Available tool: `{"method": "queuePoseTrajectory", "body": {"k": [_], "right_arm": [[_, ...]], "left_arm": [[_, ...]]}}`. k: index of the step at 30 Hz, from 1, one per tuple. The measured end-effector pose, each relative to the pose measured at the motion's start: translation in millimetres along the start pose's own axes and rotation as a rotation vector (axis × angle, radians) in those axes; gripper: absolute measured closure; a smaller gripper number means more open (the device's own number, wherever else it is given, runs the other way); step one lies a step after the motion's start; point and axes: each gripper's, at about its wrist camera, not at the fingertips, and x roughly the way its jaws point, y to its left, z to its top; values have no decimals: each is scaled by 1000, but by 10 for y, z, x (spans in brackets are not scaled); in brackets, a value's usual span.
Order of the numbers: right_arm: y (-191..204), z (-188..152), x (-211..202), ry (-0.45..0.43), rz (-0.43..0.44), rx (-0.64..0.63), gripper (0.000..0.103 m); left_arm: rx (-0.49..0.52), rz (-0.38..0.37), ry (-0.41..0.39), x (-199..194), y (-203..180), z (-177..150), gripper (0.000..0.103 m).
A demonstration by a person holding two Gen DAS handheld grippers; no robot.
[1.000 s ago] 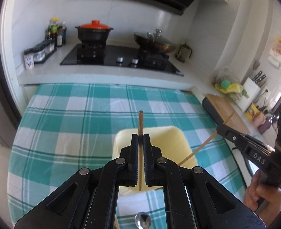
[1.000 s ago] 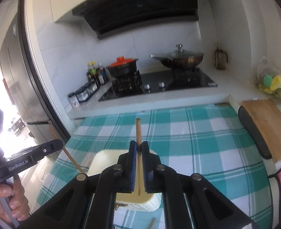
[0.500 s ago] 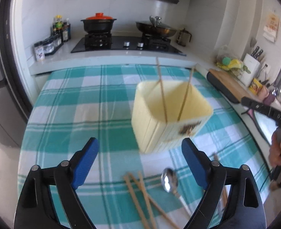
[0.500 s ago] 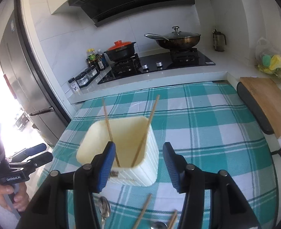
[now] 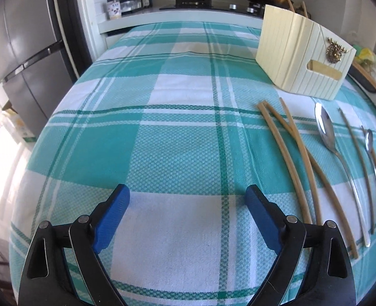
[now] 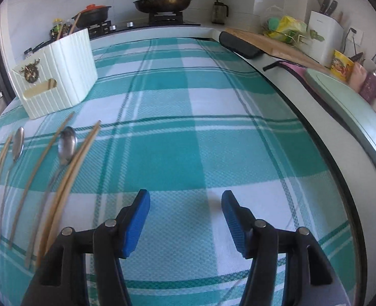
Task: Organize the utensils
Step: 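Move the open left tool back down toward the remaining chopsticks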
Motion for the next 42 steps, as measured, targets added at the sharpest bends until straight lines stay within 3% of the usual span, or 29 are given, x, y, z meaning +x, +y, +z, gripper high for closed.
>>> {"method": "queuePoseTrajectory", "body": {"k": [2,11,42], "right_arm": [[8,2,1,-1,-11,2,42],[5,2,43,6,-14,14,36],[-2,-3,52,6,-17,14,35]], "left_arm": [[-2,8,12,28,0,-3,0],[-17,13,12,36,24,-48,0],[-15,-5,22,48,38,-62,0]]}}
